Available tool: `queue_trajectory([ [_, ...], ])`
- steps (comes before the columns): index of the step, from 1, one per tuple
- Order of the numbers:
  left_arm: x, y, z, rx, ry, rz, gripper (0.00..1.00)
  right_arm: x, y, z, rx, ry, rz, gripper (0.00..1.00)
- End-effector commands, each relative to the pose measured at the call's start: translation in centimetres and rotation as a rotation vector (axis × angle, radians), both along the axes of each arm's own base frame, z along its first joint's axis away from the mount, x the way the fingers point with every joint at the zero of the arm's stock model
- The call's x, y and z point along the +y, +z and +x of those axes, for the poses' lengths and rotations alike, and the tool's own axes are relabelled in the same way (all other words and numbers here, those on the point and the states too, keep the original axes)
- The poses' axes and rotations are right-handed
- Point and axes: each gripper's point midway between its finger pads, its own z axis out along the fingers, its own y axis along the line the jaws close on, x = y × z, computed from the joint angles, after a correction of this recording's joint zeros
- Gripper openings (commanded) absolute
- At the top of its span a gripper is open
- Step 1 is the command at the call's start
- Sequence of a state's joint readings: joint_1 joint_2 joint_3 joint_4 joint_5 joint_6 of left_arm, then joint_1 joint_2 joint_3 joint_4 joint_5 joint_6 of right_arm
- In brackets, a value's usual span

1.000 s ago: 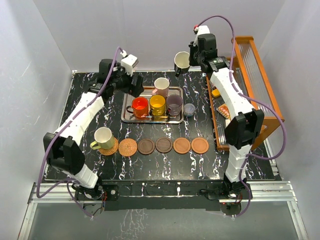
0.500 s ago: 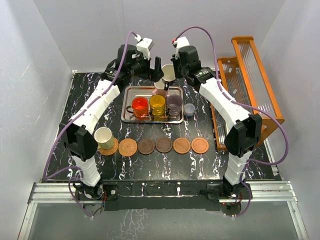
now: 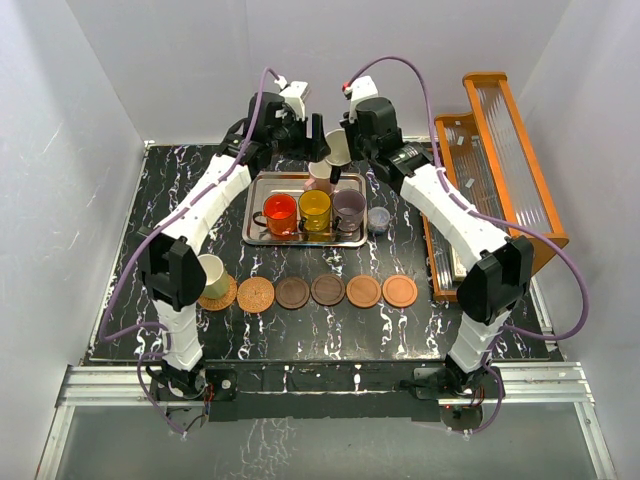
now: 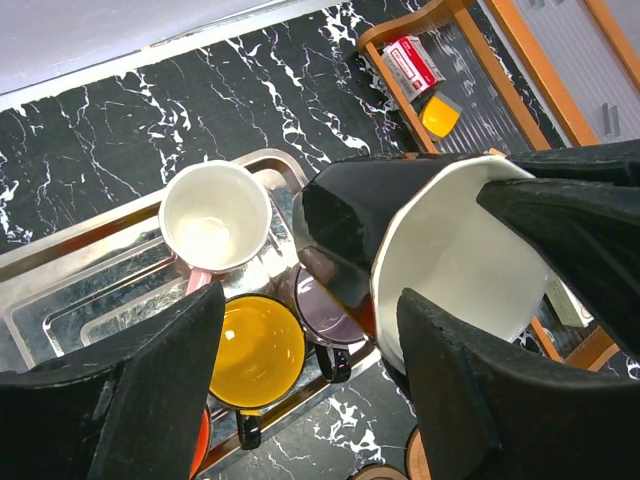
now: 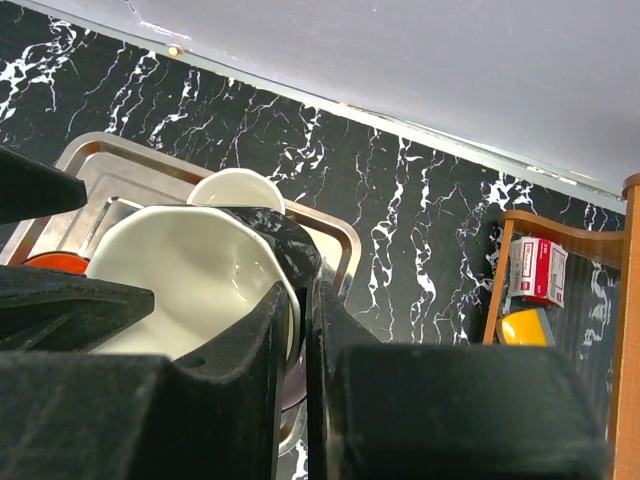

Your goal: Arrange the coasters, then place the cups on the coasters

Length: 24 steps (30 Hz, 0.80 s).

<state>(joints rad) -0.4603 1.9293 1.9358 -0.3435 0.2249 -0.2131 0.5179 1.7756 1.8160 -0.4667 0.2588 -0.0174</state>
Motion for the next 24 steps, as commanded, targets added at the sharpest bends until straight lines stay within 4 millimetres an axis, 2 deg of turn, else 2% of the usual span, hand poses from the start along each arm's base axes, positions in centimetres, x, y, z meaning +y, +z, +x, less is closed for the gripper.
queue_trajectory([
  [1,-0.8,2.1,-0.3,-0.024,-0.024,-0.048,0.66,0.4,9.0,-0.7,-0.236,-0.001,0.148,0.00],
  [5,-1.4,1.3,-0.7,-0.013,-0.066,-0.051,0.62,0.6,9.1,-1.0,-0.236,0.006,0.153,0.00],
  [8,-1.5,0.9,-0.8,-0.002,-0.070,-0.053,0.55,0.8,9.2,-1.3,-0.236,0.012,0.157,0.00],
  [14,-2.0,0.8,-1.0,0.005,-0.096,-0.069,0.33,1.0,9.1,-1.8,-0.229,0.027,0.163,0.00],
  [24,-2.1,1.8,-1.4,-0.018,-0.128,-0.071,0.04,4.2,8.6,-4.2,-0.147,0.208,0.278,0.00],
])
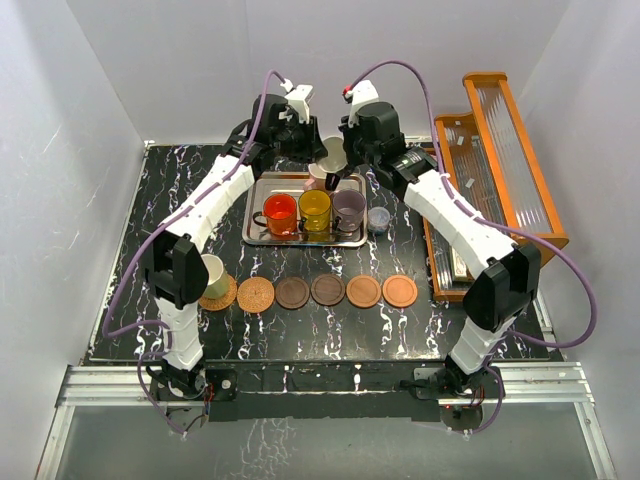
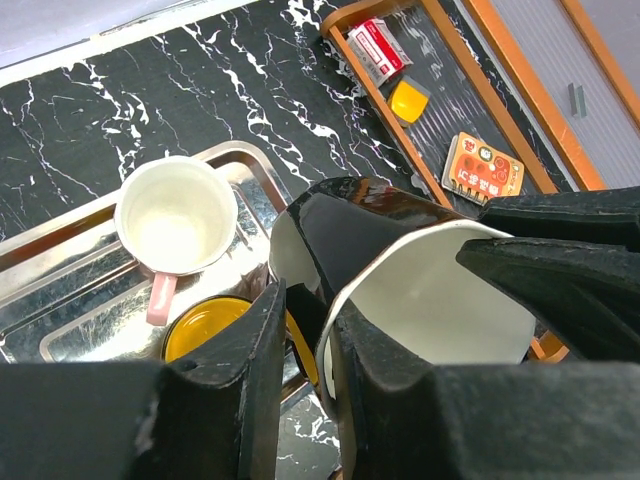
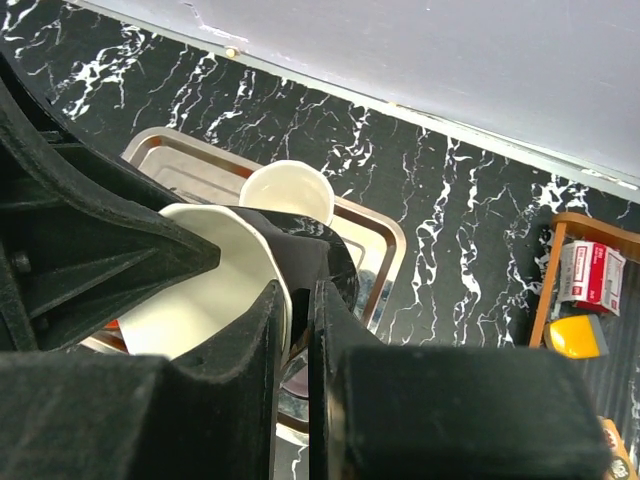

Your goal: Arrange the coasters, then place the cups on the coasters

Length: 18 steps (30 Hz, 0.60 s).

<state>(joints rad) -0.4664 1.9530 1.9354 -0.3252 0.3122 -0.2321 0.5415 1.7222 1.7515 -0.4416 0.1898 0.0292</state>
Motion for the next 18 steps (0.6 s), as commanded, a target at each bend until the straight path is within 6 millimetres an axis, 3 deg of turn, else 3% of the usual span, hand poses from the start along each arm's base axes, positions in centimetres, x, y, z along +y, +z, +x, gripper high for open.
queue_trajectory([
  [1,-0.3,2.6,-0.7,-0.059,-0.051,-0.023,0.01,2.7,8.4,-2.6,-0.147,0.152,0.226,0.00],
  [9,0.5,4.1,-1.1,-0.132,-0.066,0.023,0.00,4.0,8.1,-4.0,-0.100,0.244,0.268,0.22],
  [18,1.6,6.5,-2.2,-0.228,-0.091,0.065,0.00,1.8,9.6,-4.0,-0.118,0.222,0.285,0.49],
])
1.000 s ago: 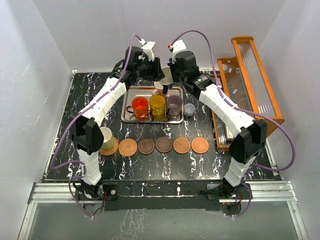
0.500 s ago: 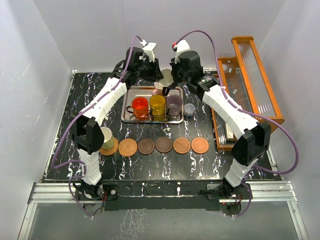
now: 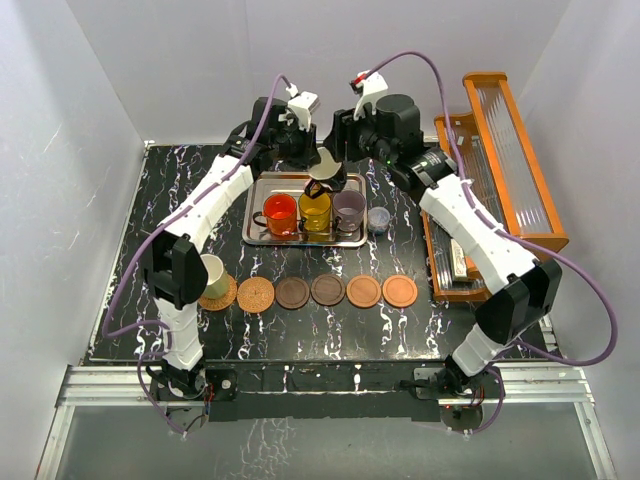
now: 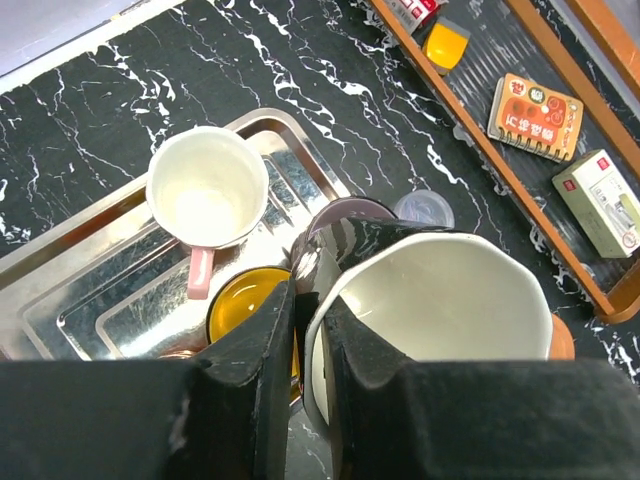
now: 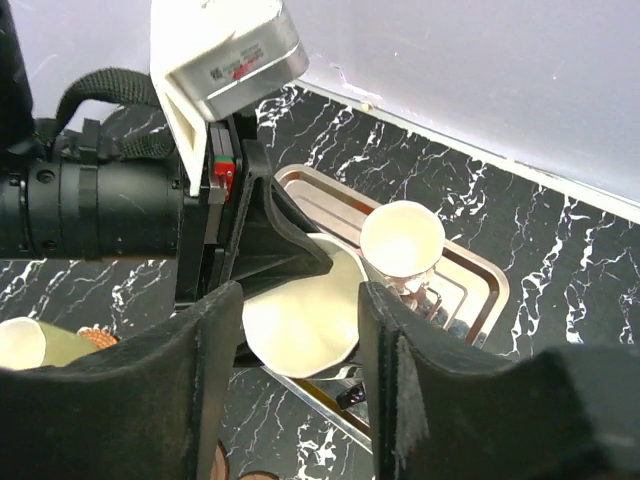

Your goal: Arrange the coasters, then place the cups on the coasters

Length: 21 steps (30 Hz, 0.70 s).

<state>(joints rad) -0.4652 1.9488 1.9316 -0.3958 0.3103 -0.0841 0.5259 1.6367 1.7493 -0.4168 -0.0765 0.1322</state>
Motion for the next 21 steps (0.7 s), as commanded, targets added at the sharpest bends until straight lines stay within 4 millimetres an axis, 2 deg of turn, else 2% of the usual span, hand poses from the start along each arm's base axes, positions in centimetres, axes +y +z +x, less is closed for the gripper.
queue_trajectory([
  [1,0.8,8.2,-1.9,-0.202,-0.046,-0.053,0.00,-1.7,5.1,-0.5,-0.106,-0.001,0.084,0.51],
  [6,2.1,9.2,-4.9,-0.264,-0.132,0.010,0.00,-5.0,5.7,-0.8,-0.126,-0.009,0.063,0.65],
  [10,3.4,8.5,-8.2,-0.245,-0.229,0.092,0.00,-7.4,5.3,-1.2,-0.126,0.041,0.037,0.72],
  [14,5.3,6.5,-12.2,-0.165,-0.314,0.176,0.00,-8.2,4.6,-2.2,-0.136,0.103,-0.021,0.75],
  [17,6.5,4.2,-14.7,-0.092,-0.353,0.221,0.00,-8.2,4.0,-3.1,-0.145,0.156,-0.069,0.78],
  [21,8.1,1.4,-16.9,-0.023,-0.340,0.261,0.00,-8.0,2.7,-4.3,-0.147,0.216,-0.111,0.86],
])
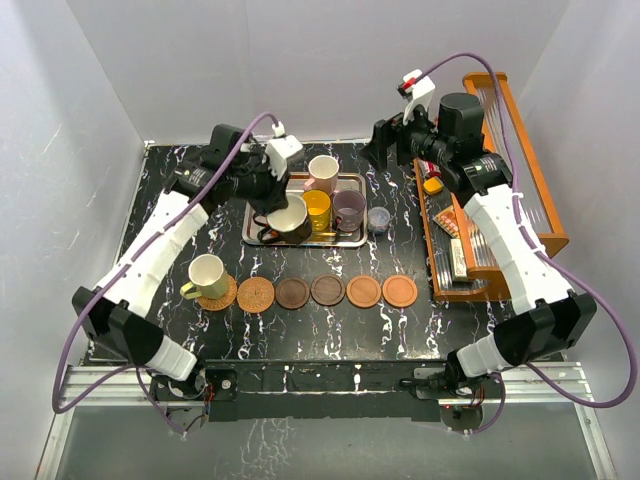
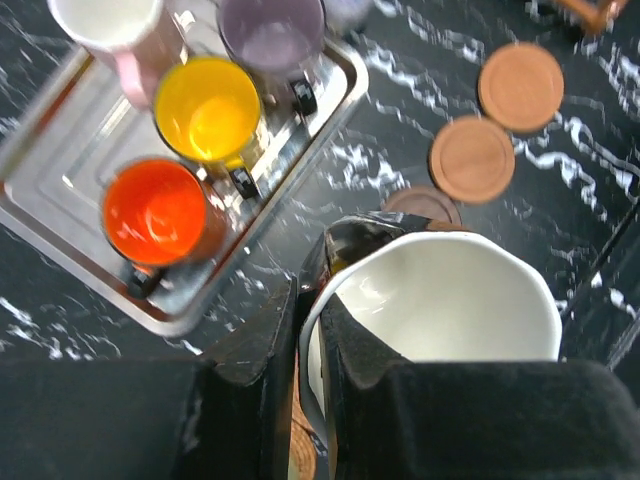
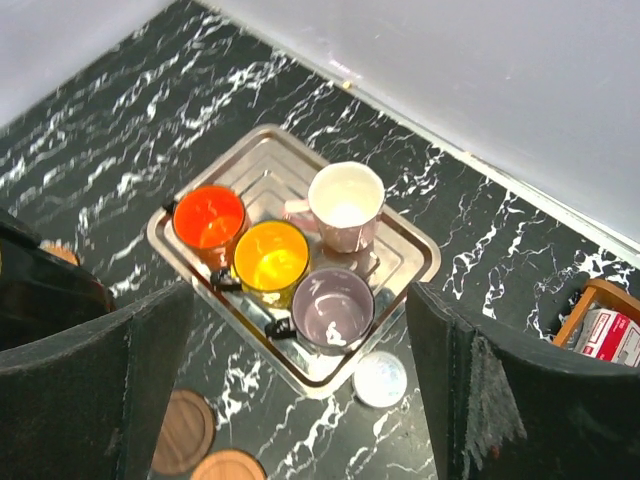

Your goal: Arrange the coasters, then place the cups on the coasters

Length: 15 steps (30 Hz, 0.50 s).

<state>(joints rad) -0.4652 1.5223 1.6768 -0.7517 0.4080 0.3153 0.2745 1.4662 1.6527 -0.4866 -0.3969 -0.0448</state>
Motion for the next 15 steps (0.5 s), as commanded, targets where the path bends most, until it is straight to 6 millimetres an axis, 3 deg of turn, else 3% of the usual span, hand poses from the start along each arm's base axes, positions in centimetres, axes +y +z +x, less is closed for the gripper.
queue_trajectory([
  [1,1.8,-2.5,-3.3,0.060,-0.012,0.048,0.00,0.7,0.4,-2.5,-0.068,0.128,-0.055,0.91],
  [4,3.3,-5.8,-4.0,0.100,0.054,0.105,0.00,0.9,-0.6,-2.9,-0.056,0.151,-0.066,0.98],
  [7,4.7,-8.7,-4.2,0.144,0.135,0.165,0.00,0.5,-1.2,-2.5,-0.045,0.119,-0.077,0.98],
  [15,7.5,-11.2,-4.8,0.127,0.253,0.241,0.00,-0.2,-2.3,-2.1,-0.033,0.075,-0.092,0.98],
])
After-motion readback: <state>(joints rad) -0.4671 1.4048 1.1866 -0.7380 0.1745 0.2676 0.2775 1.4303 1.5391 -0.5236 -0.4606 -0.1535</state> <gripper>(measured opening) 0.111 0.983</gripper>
